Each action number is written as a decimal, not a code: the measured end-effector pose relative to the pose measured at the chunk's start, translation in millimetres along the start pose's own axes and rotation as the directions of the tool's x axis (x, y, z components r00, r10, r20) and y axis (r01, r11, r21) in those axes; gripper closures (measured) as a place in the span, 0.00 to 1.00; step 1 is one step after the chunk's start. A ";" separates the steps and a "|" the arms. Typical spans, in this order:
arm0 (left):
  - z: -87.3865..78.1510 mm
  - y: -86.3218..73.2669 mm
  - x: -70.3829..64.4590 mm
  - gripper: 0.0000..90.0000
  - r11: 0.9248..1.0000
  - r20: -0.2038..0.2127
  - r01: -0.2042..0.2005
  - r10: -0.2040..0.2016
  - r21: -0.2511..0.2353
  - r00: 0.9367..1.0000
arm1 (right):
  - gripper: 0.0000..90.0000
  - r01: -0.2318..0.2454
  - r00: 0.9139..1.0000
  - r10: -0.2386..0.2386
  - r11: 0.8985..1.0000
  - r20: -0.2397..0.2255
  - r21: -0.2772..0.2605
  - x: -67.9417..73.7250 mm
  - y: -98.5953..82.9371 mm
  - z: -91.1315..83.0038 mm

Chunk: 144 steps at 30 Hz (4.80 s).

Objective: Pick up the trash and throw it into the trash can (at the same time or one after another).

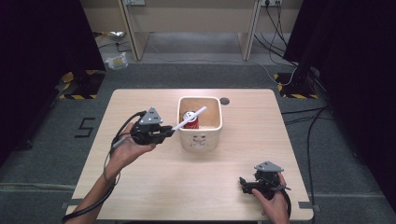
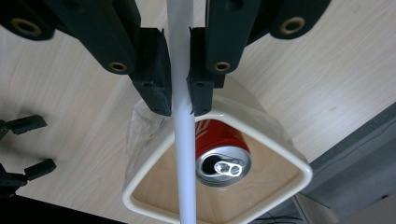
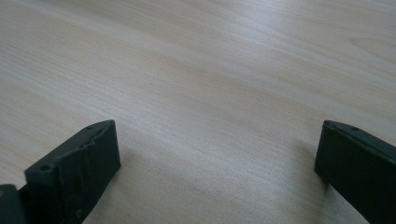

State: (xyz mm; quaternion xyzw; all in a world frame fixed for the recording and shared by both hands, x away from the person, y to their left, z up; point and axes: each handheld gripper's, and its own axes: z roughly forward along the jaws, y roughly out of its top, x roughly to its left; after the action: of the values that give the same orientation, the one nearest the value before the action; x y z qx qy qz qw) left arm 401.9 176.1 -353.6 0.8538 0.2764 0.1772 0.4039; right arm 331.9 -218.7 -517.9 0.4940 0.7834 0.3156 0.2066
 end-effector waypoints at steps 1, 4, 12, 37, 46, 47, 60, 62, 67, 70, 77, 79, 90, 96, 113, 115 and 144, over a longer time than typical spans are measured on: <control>3.5 0.9 -1.0 0.87 1.000 0.006 0.000 0.000 0.005 1.000 | 0.00 0.000 1.000 0.000 1.000 0.000 0.000 0.0 0.0 0.0; 10.0 2.9 -2.2 0.87 1.000 0.015 0.007 -0.007 0.010 1.000 | 0.00 0.000 1.000 0.000 1.000 0.000 0.000 0.0 0.0 0.0; 21.8 10.5 -2.8 0.87 1.000 0.016 0.018 -0.018 0.020 1.000 | 0.00 0.000 1.000 0.000 1.000 -0.001 0.001 0.2 0.0 0.0; 28.5 31.8 -13.5 0.59 0.998 0.016 0.030 -0.029 -0.061 0.999 | 0.00 0.007 1.000 -0.007 1.000 -0.007 -0.001 0.4 0.0 0.2; 14.4 36.4 -13.3 0.41 0.993 0.004 0.060 -0.060 -0.100 0.998 | 0.00 0.008 1.000 -0.008 1.000 -0.007 -0.001 0.4 0.0 0.2; 13.1 35.7 -12.4 0.40 0.993 0.003 0.068 -0.068 -0.100 0.998 | 0.00 0.008 1.000 -0.008 1.000 -0.007 -0.001 0.4 0.0 0.2; -8.3 17.4 13.7 0.37 0.981 -0.012 0.145 -0.148 -0.128 0.989 | 0.00 0.007 1.000 -0.007 1.000 -0.007 -0.001 0.4 0.0 0.2; -12.2 14.1 18.2 0.37 0.980 -0.019 0.153 -0.157 -0.131 0.987 | 0.00 0.008 1.000 -0.008 1.000 -0.007 0.001 0.4 0.0 0.1; -20.4 3.5 27.6 0.37 0.975 -0.036 0.174 -0.180 -0.138 0.983 | 0.00 0.008 1.000 -0.008 1.000 -0.007 0.001 0.4 0.0 0.1; -23.2 -4.1 31.5 0.37 0.973 -0.048 0.185 -0.193 -0.141 0.980 | 0.00 0.010 1.000 -0.010 1.000 -0.007 -0.001 0.3 0.0 0.2; -22.8 -24.9 39.2 0.37 0.965 -0.065 0.218 -0.229 -0.143 0.971 | 0.00 0.006 1.000 -0.006 1.000 -0.006 0.000 0.5 0.1 0.1; -21.7 -30.0 41.3 0.37 0.964 -0.069 0.223 -0.235 -0.147 0.970 | 0.00 0.006 1.000 -0.006 1.000 -0.007 0.000 0.5 0.1 0.1; -13.9 -55.7 51.2 0.28 0.947 -0.083 0.270 -0.287 -0.172 0.954 | 0.00 0.006 1.000 -0.006 1.000 -0.007 0.001 0.5 0.1 0.1; -12.2 -63.7 51.2 0.18 0.943 -0.094 0.285 -0.304 -0.174 0.948 | 0.00 0.005 1.000 -0.005 1.000 -0.007 0.000 0.6 0.1 0.1; -7.9 -83.0 41.8 0.17 0.946 -0.099 0.270 -0.290 -0.181 0.952 | 0.00 0.006 1.000 -0.006 1.000 -0.006 0.001 0.6 0.1 0.1; -7.2 -86.8 39.8 0.17 0.947 -0.104 0.265 -0.286 -0.180 0.953 | 0.00 0.006 1.000 -0.006 1.000 -0.007 0.001 0.5 0.1 0.1; 16.2 -130.6 21.3 0.17 0.955 -0.106 0.265 -0.279 -0.131 0.954 | 0.00 0.006 1.000 -0.006 1.000 -0.007 0.000 0.5 0.1 0.1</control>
State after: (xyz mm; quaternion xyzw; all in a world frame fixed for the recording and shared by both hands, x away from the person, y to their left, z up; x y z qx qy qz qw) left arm 384.1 247.6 -464.7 0.7703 0.4053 0.1878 0.4552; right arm 331.8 -218.1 -518.0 0.4905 0.7857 0.3164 0.2048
